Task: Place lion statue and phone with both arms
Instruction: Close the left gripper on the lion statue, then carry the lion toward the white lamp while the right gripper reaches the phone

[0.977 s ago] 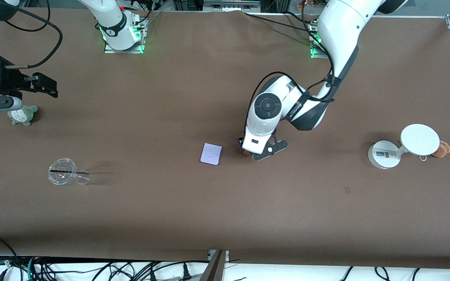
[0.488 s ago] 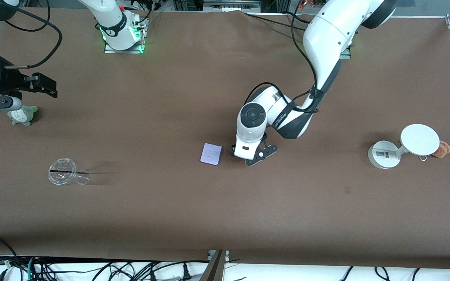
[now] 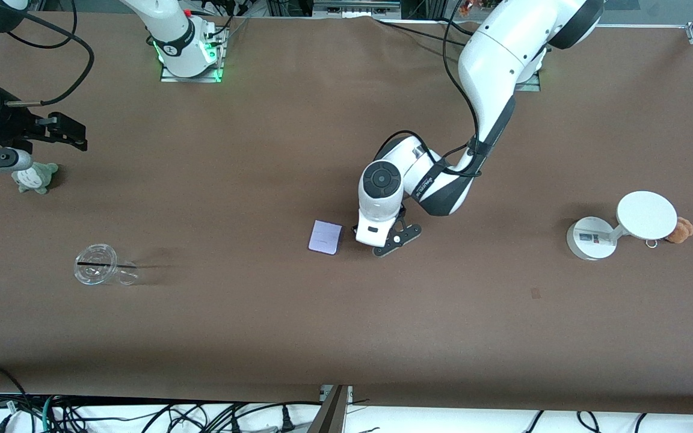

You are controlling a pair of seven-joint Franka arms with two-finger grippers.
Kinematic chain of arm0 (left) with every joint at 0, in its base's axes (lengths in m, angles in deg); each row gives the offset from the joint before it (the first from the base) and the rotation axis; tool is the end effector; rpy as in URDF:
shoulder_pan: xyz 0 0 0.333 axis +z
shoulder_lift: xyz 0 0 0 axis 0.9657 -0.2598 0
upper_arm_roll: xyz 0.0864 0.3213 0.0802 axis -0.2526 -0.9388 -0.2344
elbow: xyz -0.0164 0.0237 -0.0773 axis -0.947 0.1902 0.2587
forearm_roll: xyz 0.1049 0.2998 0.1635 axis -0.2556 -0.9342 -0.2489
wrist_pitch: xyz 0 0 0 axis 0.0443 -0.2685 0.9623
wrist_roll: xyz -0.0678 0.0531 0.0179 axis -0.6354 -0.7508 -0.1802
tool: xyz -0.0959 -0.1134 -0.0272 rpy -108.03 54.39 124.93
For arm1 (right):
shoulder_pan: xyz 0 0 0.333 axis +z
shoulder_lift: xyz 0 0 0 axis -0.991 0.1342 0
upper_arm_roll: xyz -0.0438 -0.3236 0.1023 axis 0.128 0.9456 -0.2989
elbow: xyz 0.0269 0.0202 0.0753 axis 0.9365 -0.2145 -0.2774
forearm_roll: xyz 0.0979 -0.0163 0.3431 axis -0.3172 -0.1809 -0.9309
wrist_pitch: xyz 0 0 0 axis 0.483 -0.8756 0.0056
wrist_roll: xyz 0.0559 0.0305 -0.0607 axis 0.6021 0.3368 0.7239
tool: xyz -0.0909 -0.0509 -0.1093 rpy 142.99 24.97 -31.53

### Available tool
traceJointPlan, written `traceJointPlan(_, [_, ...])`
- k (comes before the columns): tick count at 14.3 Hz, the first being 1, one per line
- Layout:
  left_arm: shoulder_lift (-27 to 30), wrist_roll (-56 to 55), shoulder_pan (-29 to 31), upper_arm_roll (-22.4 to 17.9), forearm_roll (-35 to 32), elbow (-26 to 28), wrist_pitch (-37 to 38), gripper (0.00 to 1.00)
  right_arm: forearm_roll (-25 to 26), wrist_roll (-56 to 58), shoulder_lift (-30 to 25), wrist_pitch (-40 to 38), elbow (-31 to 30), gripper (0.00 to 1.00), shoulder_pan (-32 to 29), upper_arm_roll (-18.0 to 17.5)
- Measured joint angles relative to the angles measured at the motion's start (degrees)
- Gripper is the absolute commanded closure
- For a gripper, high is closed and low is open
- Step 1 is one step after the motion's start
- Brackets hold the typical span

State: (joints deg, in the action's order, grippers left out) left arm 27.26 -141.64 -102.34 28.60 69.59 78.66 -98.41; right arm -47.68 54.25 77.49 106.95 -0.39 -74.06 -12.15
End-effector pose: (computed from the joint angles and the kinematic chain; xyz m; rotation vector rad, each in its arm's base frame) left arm 0.5783 -0.4299 0.2046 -2.9961 -0.8337 0.0503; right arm 0.5298 0.0268 0.5806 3.0783 0.1567 -0.1795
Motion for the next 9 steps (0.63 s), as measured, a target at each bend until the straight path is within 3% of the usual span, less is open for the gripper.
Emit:
traceJointPlan(6, [-0.40,0.12,-0.03,-0.12,-2.60,-0.01,0.00,0.68,-0.29,-0.02,0.78,0.03,0.00,0.00,0.14,-0.13])
traceJointPlan(9, [-0.39,1.72,0.05,-0.29,-4.06,-0.24,0.02,0.77,-3.27,-0.03,2.24,0.69,0.00,0.00,0.11,-0.12])
